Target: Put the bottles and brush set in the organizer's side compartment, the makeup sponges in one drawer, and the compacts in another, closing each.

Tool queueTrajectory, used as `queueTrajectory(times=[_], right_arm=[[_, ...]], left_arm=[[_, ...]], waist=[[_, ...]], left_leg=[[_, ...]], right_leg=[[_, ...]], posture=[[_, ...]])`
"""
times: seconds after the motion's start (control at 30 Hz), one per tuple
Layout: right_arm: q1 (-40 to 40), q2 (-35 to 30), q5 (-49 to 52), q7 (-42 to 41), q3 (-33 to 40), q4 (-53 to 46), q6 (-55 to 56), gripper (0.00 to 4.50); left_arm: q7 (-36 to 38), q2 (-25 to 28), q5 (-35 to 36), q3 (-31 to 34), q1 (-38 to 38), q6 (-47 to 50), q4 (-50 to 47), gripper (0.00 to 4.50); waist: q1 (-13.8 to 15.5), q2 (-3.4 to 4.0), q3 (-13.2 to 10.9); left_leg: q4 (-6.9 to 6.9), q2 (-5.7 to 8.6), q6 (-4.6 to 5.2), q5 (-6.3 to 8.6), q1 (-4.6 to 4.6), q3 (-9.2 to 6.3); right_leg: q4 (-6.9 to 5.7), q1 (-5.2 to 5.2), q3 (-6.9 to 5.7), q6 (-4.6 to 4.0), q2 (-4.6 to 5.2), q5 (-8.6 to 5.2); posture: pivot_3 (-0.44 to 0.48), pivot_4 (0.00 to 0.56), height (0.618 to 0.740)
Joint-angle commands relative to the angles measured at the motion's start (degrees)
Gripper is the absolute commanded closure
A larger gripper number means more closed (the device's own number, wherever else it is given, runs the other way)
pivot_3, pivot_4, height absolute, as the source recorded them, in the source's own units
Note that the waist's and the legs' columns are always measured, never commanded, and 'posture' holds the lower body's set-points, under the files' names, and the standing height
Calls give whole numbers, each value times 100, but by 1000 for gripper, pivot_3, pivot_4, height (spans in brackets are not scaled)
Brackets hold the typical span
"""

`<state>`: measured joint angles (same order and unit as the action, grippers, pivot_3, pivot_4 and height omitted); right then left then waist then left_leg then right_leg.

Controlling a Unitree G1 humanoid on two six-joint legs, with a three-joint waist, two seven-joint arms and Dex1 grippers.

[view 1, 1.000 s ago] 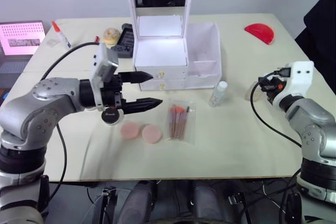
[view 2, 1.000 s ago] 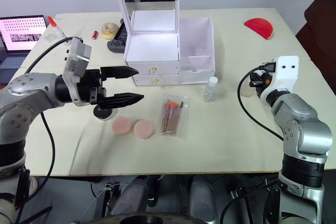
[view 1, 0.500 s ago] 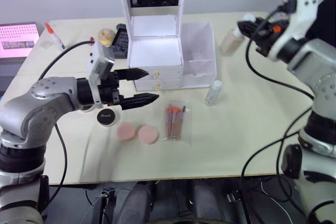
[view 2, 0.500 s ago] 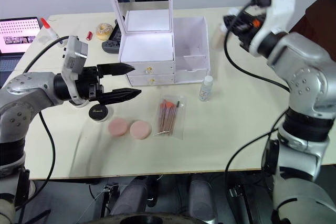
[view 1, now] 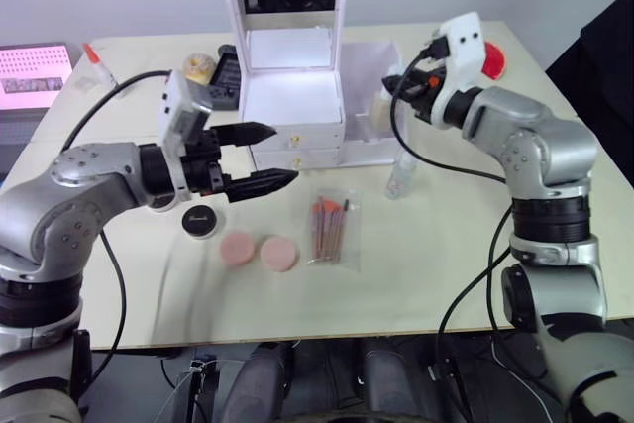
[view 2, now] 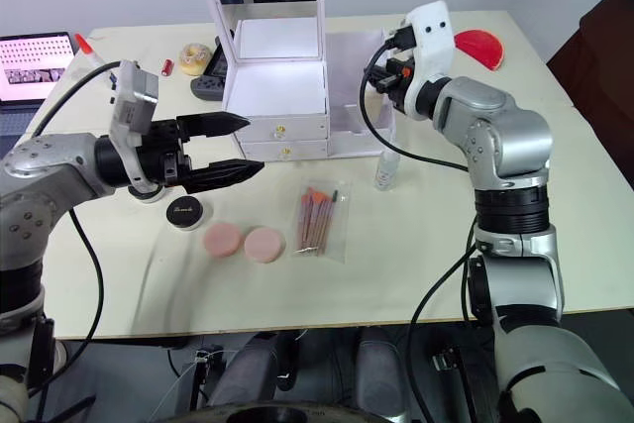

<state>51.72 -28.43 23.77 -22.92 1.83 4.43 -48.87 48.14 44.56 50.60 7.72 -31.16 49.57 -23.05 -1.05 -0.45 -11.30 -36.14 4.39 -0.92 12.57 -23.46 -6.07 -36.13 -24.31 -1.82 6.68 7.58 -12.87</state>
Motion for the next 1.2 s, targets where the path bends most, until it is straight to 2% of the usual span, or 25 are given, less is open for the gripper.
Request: queueTrajectory(times=[0.03, 0.53, 0.7, 0.77, 0.8, 1.03, 1.2], right_arm=[[19, 49, -227, -21, -24, 79, 293, 3719], [-372, 460, -759, 299, -40, 304, 439, 3719], [-399, 535, -754, 310, 53, 306, 428, 1416], [-365, 552, -709, 309, 109, 241, 377, 352], [-342, 556, -686, 309, 138, 205, 347, 55], [-184, 192, -144, 2, 616, -694, -345, 55], [-680, -1233, 1029, -1421, 1713, -1669, -816, 55]], left_arm=[[-82, 76, 111, 211, -14, 18, -182, 0], [0, 129, 40, 242, 73, -42, -105, 0], [68, 149, 10, 257, 117, -91, -74, 0], [104, 170, -6, 267, 136, -121, -47, 0], [119, 181, -16, 269, 143, -138, -34, 0], [257, 388, -181, 415, 327, -327, 100, 0], [845, 1137, -595, 1280, 1242, -709, 802, 0]], waist=[[1, 0, 0], [1, 0, 0], [4, 0, 0], [1, 0, 0], [1, 0, 0], [2, 0, 0], [23, 4, -2]], left_leg=[[0, 0, -1, 0, 0, 0], [0, -2, -5, -3, 0, 0], [-1, -4, -8, -5, 0, -1], [-1, -4, -10, -6, 0, -1], [-1, -6, -10, -6, 1, -1], [1, -19, -11, -6, 1, -3], [14, -23, -9, -5, -3, 0]], right_leg=[[0, 0, 0, 0, 0, 0], [-1, -1, 1, -4, -4, 2], [-2, -1, 1, -7, -6, 5], [-2, -1, 1, -10, -6, 7], [-2, -1, 2, -11, -8, 7], [-1, -4, 2, -17, -23, 11], [5, -14, 2, -18, -25, 9]], posture=[[0, 150, 737], [0, 150, 737], [0, 150, 737], [0, 150, 737], [0, 150, 737], [0, 150, 737], [0, 150, 737]])
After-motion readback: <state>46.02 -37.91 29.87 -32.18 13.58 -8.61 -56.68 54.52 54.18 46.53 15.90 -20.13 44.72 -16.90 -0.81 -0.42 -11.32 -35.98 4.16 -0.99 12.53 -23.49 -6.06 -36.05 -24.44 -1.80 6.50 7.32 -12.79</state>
